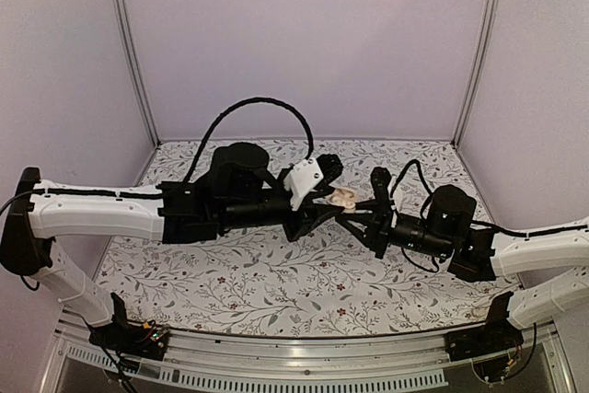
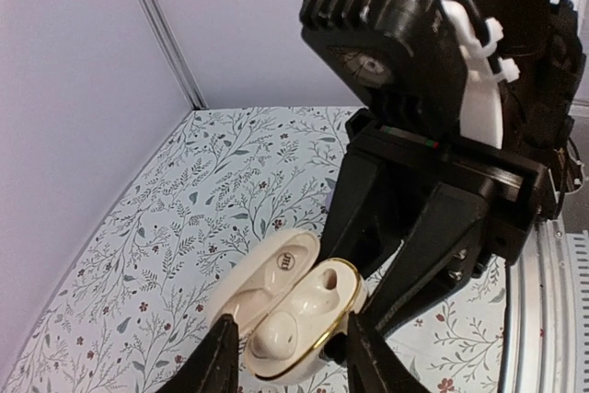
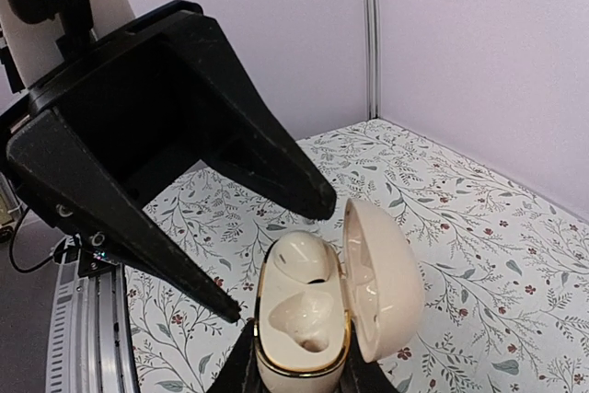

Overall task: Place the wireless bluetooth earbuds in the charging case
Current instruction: Insert the left earbud into the left side groove of the charging case, then move the right earbud to the center of the board.

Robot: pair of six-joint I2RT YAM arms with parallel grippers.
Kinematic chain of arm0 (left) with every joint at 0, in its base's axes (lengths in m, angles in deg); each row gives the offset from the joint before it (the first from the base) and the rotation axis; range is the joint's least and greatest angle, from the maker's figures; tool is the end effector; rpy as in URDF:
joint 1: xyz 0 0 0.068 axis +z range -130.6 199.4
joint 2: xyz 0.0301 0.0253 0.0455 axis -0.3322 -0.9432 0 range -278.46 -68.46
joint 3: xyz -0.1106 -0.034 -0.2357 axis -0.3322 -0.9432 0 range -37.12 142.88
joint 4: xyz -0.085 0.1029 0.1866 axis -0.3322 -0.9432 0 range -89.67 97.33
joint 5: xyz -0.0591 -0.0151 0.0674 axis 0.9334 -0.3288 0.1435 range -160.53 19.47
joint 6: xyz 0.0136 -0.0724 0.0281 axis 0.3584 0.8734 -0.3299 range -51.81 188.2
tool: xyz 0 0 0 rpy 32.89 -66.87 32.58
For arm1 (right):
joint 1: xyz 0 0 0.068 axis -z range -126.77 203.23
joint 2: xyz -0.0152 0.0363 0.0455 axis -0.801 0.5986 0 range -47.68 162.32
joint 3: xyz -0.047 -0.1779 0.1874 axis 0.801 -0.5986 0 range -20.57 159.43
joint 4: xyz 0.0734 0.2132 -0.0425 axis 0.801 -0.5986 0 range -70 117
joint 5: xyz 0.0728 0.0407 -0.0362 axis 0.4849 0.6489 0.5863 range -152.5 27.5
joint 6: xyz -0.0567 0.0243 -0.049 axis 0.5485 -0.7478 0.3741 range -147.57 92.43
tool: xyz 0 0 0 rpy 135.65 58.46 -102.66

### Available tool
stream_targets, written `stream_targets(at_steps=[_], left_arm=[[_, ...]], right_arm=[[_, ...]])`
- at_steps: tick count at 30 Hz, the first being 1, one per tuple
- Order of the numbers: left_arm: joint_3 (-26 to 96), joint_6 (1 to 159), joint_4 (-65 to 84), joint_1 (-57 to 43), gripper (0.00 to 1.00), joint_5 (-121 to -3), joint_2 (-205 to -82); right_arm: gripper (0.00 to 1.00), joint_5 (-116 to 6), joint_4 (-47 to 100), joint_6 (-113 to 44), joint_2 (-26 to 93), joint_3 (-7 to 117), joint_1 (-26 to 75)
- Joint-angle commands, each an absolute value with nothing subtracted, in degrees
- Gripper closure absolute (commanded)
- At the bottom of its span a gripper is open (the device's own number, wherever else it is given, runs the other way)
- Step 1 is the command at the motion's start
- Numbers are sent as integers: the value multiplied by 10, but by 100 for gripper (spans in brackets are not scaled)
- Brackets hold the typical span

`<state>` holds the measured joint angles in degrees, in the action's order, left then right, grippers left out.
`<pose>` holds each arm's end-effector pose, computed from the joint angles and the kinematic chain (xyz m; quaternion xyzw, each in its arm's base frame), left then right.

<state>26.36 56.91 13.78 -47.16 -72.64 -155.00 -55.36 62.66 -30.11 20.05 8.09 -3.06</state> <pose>0.1444 -0.3270 0.2988 0.4952 0.6306 -0.2641 0.5361 0.1407 0.2259 0.2536 -0.3664 0.6286 0.3756 0.5740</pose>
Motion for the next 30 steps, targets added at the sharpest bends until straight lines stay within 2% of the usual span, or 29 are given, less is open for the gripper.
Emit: stream_targets(at_steps=[1, 9, 15, 22, 30], left_arm=[[256, 572, 148, -482, 59, -710, -1524], [212, 589, 176, -472, 52, -714, -1470], [197, 663, 143, -423, 48, -710, -1443], [255, 723, -58, -362, 52, -710, -1527], [290, 769, -67, -344, 58, -643, -1651]], right_arm=[[97, -558, 653, -298, 186, 90, -32], [97, -544, 652, -282, 176, 79, -32], [97, -547, 636, -285, 154, 62, -16], [97, -544, 604, -317, 90, 19, 38], [96, -555, 563, -343, 22, -18, 76]])
